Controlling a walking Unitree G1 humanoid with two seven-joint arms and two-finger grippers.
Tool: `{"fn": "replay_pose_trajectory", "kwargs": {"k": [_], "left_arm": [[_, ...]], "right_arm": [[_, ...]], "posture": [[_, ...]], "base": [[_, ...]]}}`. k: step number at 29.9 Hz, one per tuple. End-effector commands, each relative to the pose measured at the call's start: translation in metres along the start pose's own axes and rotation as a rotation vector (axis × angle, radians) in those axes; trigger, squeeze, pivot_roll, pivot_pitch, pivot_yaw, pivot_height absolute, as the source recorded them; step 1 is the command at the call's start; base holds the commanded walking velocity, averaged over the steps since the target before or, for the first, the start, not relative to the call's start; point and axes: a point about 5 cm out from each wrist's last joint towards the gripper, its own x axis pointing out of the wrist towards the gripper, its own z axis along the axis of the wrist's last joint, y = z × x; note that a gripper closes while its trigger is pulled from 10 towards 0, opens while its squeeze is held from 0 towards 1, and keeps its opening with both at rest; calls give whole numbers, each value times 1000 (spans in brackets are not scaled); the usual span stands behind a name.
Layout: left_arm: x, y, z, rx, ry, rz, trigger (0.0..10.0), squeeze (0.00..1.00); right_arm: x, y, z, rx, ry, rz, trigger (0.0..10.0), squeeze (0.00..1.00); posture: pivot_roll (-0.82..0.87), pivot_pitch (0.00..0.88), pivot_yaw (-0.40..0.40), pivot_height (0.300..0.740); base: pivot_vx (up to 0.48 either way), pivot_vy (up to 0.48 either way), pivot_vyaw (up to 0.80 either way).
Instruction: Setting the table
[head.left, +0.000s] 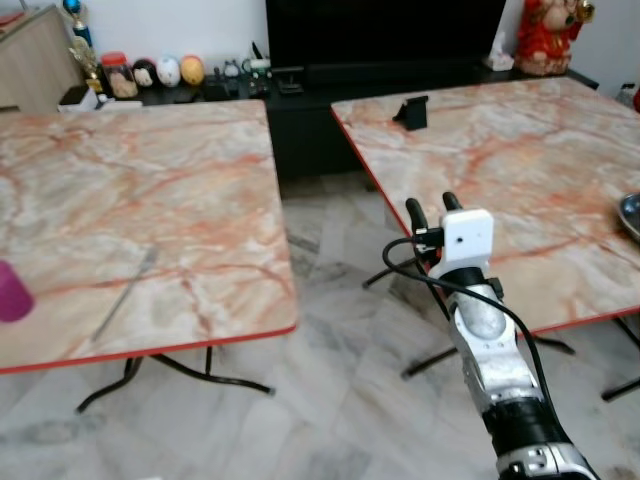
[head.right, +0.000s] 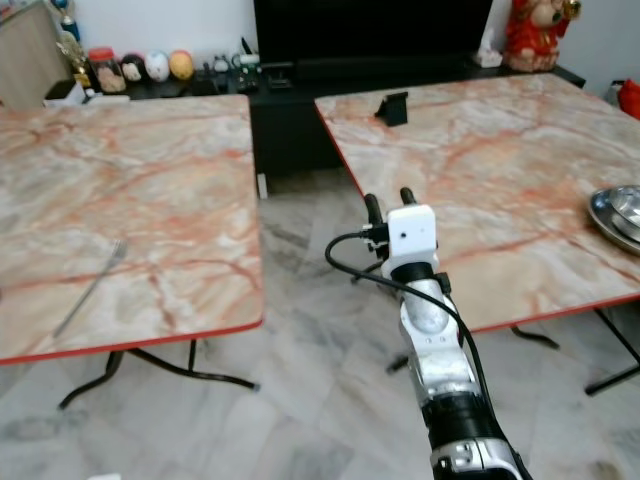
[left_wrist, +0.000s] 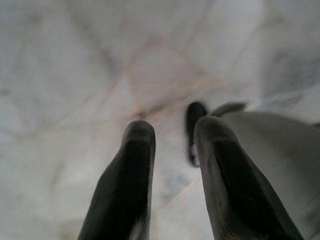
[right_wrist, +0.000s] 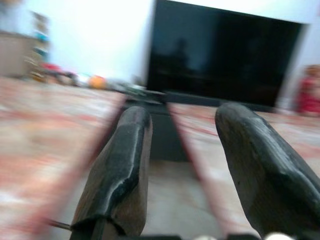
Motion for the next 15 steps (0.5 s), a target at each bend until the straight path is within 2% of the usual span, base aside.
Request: {"fn": "replay_pose_trajectory", "kwargs": {"k": [1, 15], "left_arm": [[0, 3, -1, 6, 10, 6, 10000, 0], [0, 3, -1, 4, 9, 6, 10000, 0]], "right_arm": [[2, -4, 4, -6, -14, -1, 10000, 0], [2, -1, 5, -3, -21, 2, 10000, 0]], "posture": [[-41, 0, 16, 732], [-37, 0, 15, 732]], "base": [[0, 277, 0], [0, 279, 0]]}}
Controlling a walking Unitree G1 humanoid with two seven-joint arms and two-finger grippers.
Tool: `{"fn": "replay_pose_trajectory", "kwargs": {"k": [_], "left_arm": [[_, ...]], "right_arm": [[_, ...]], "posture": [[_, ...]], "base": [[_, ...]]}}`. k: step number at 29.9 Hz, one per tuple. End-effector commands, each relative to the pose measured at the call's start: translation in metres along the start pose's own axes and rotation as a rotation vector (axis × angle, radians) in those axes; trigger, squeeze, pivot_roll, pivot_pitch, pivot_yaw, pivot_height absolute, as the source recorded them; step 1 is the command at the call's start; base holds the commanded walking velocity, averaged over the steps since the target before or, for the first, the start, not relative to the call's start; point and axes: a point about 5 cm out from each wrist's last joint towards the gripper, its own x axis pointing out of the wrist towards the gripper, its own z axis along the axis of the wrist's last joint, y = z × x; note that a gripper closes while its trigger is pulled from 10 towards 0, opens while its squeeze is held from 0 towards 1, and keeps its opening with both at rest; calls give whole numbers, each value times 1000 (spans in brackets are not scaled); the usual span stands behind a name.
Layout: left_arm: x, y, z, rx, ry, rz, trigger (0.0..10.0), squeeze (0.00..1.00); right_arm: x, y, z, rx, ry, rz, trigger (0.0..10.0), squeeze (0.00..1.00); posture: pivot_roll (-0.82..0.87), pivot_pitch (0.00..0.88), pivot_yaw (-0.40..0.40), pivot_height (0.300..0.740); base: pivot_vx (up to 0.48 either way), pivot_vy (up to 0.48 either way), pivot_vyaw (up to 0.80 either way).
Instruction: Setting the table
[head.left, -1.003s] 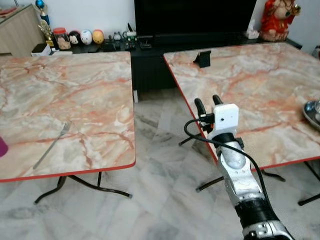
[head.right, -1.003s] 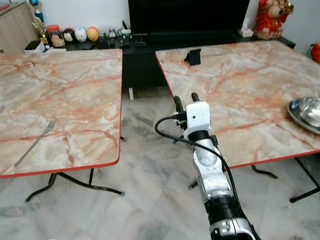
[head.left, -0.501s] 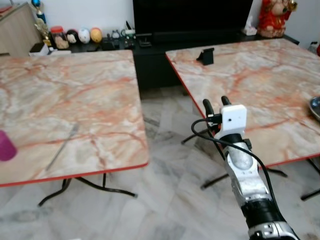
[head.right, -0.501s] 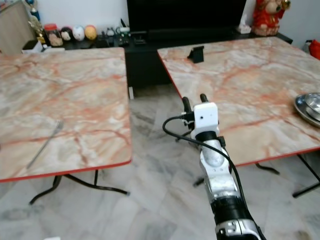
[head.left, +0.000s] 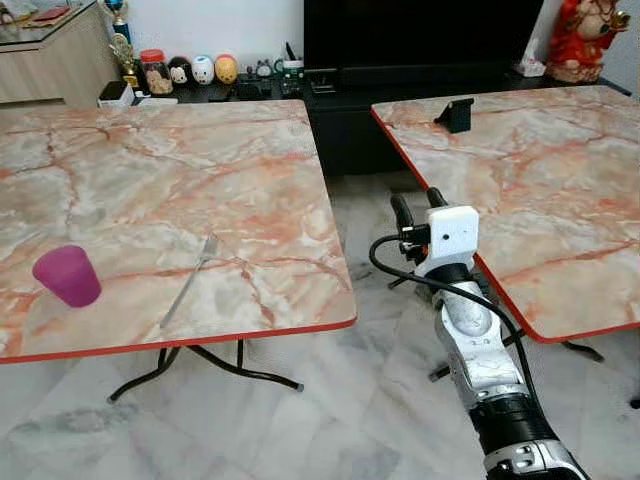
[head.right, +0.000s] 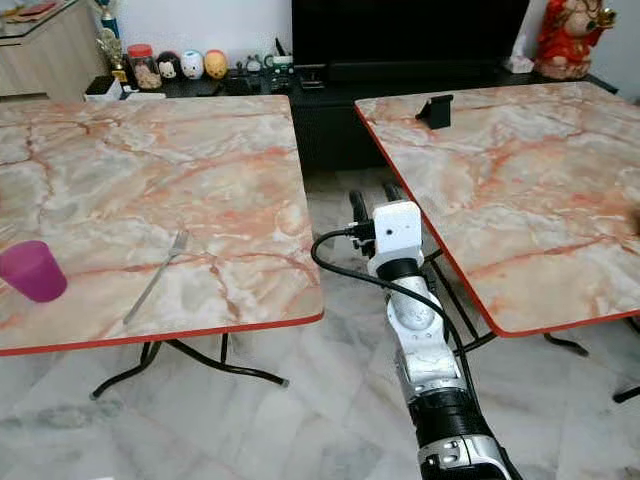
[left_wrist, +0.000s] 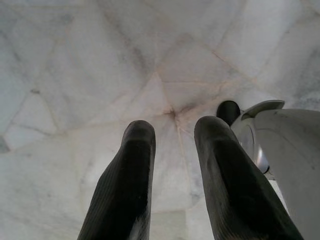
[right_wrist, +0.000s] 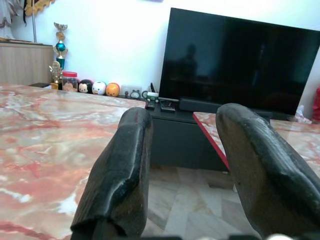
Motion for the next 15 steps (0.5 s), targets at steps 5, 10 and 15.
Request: {"fn": "replay_pose_trajectory", "kwargs": {"k": [5, 10, 15], "left_arm": [[0, -2, -3, 1, 15, -5, 10000, 0], [0, -2, -3, 0, 15, -5, 10000, 0], [0, -2, -3, 1, 15, -6, 10000, 0]], "right_arm": [[1, -1, 3, -9, -13, -1, 10000, 0], [1, 1, 3, 3, -18, 3, 10000, 0], [1, 0, 3, 3, -18, -1, 10000, 0]], "posture": [[-38, 0, 15, 732], [-38, 0, 15, 732], [-37, 0, 15, 732]], "base": [[0, 278, 0], [0, 304, 403], [0, 419, 0]]}}
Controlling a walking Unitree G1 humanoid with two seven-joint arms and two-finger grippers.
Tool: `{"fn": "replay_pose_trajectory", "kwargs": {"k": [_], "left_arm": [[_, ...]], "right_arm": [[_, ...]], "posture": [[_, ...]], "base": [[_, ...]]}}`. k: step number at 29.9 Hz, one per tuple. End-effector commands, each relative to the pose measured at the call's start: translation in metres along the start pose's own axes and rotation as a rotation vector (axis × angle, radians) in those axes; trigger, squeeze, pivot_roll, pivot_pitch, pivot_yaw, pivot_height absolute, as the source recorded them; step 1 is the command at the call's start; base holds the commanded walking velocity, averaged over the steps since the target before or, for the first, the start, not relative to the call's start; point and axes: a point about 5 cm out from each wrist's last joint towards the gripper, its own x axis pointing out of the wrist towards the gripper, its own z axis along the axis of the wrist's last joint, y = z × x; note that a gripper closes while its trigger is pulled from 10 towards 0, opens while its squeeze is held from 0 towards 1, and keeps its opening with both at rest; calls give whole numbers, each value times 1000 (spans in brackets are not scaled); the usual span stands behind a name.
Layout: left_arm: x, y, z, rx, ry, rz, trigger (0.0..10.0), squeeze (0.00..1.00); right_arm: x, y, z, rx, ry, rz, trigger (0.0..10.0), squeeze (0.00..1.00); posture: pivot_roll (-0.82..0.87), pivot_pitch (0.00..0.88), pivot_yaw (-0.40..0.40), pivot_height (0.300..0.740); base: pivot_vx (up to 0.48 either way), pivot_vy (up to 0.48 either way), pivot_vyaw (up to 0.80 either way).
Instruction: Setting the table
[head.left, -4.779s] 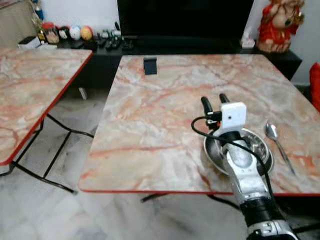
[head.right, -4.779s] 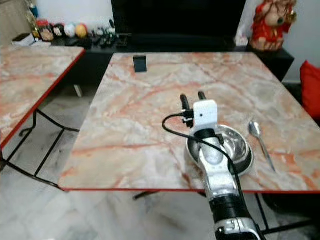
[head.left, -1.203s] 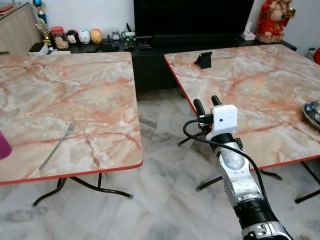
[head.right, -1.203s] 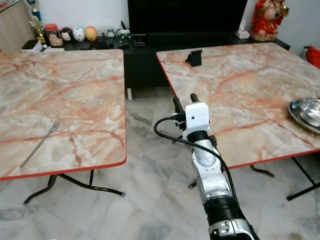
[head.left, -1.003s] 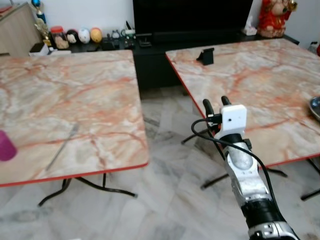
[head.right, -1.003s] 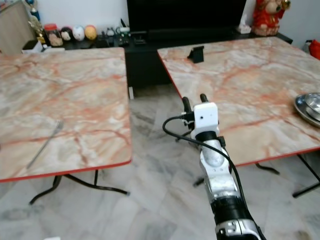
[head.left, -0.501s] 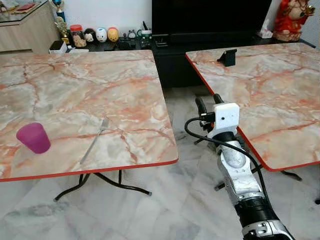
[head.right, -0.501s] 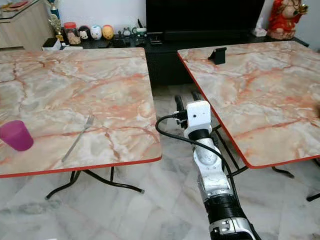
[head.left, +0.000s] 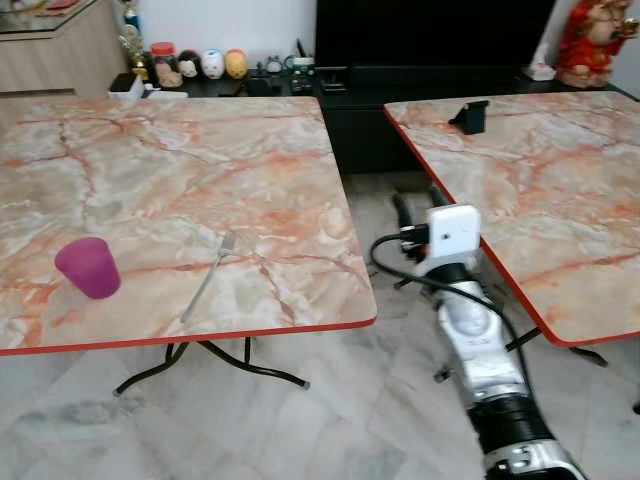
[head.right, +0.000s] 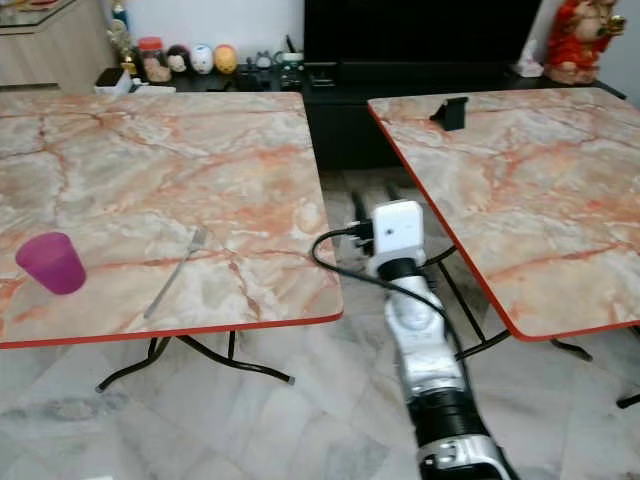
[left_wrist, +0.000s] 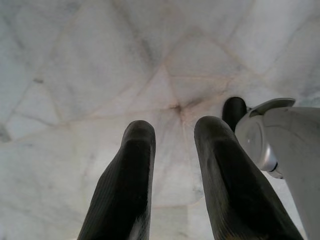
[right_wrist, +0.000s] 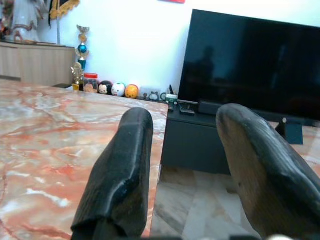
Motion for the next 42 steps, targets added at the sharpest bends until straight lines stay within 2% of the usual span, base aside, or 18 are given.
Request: {"fn": "replay_pose_trajectory", "kwargs": {"k": [1, 35, 42], "left_arm": [[0, -2, -2, 2, 11, -6, 10000, 0], [0, -1, -1, 3, 10, -3, 10000, 0], [0, -2, -1, 10, 9, -3, 10000, 0]], "right_arm": [[-2, -8, 0, -7, -2, -25, 10000, 0], [-1, -8, -1, -1, 1, -33, 10000, 0], [-1, -9, -2, -3, 7, -38, 10000, 0]], "posture": [[-39, 0, 18, 732], [-32, 0, 18, 732], [-32, 0, 16, 732]], "base": [[0, 420, 0], [0, 415, 0], [0, 127, 0]]}}
